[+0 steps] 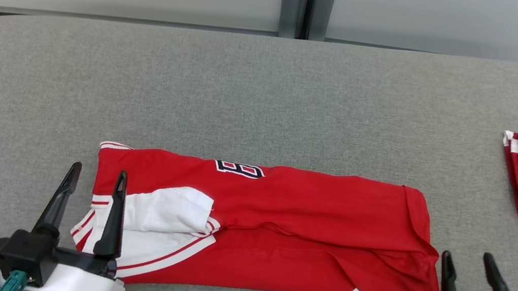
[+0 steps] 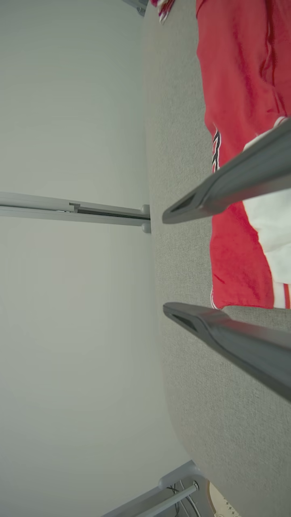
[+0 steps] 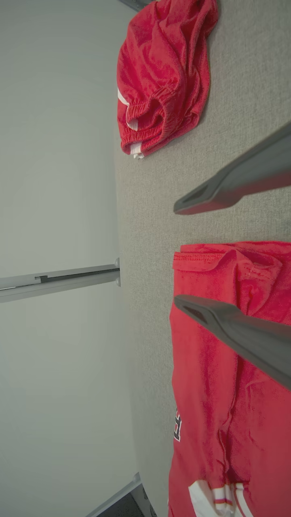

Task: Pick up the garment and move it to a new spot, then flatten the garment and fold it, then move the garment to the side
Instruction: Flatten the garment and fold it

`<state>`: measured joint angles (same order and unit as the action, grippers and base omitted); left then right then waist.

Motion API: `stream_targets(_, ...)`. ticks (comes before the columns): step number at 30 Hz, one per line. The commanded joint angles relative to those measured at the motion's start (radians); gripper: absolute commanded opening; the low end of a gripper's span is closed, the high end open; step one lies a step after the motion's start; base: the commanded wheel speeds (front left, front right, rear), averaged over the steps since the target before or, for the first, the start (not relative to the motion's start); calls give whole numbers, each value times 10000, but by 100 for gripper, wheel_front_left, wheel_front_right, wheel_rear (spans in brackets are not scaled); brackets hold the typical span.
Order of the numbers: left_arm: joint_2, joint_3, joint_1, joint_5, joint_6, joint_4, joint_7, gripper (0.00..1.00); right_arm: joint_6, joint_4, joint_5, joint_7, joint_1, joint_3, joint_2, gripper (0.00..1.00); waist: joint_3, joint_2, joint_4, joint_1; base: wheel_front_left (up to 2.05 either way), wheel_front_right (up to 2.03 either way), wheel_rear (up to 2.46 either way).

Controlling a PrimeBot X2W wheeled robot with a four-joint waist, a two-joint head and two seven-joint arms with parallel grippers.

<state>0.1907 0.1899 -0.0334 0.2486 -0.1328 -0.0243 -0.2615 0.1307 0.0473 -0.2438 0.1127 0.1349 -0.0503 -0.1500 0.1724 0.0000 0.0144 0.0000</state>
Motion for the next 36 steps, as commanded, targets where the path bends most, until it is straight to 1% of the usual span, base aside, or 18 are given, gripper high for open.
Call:
stream_targets(1, -20, 20, 270, -38, 60, -37, -45, 100, -1, -354, -63, 55, -28, -119, 26, 100, 185, 0, 78, 0, 0, 0, 0)
stream_targets(5, -125, 88, 588, -97, 168, 11, -44, 100, -2, -1388, -273, 221, -345, -293, 98, 100, 559, 0, 184, 0, 0, 0, 0)
stream_targets(6, -125, 88, 588, -97, 168, 11, -44, 100, -2, -1388, -273, 221, -345, -293, 98, 100, 559, 0, 184, 0, 0, 0, 0)
stream_targets(10, -237, 91, 865, -142, 270, 9, -44, 100, -1, -2271, -416, 574, -1009, -428, 221, 100, 969, 0, 198, 0, 0, 0, 0)
stream_targets(14, -338, 170, 1135, -233, 415, 79, -44, 100, -2, -3234, -634, 650, -1596, -541, 363, 100, 1274, 0, 299, 0, 0, 0, 0)
stream_targets(20, -489, 137, 1356, -364, 570, 163, -44, 100, -1, -4448, -888, 610, -1788, -983, 506, 100, 1533, 0, 374, 0, 0, 0, 0)
stream_targets(21, -505, 110, 1381, -375, 588, 167, -44, 100, 2, -4590, -968, 518, -1780, -1156, 535, 88, 1560, 0, 368, 0, 0, 0, 0)
stream_targets(22, -522, 82, 1399, -393, 612, 171, -44, 100, 19, -4669, -1004, 524, -1800, -1332, 565, 37, 1578, 0, 358, 0, 0, 0, 0)
stream_targets(23, -535, 63, 1411, -402, 608, 175, -44, 100, 22, -4725, -1034, 548, -1821, -1444, 585, 0, 1586, 0, 349, 0, 0, 0, 0)
stream_targets(25, -543, 0, 1417, -449, 625, 178, -44, 100, 21, -4760, -1096, 588, -1848, -1507, 561, 0, 1592, 0, 329, 0, 0, 0, 0)
stream_targets(29, -575, -142, 1424, -503, 677, 144, -44, 100, -11, -4258, -1083, 930, -2039, -1156, 284, 0, 1545, 0, 271, 0, 0, 0, 0)
stream_targets(32, -593, -246, 1387, -523, 697, 144, -44, 100, -15, -3834, -1091, 1037, -2012, -641, 20, 0, 1481, 0, 228, 0, 0, 0, 0)
stream_targets(36, -638, -325, 1336, -562, 725, 161, -44, 100, -12, -3447, -1094, 960, -1921, 79, -166, 0, 1411, 0, 217, 0, 0, 0, 0)
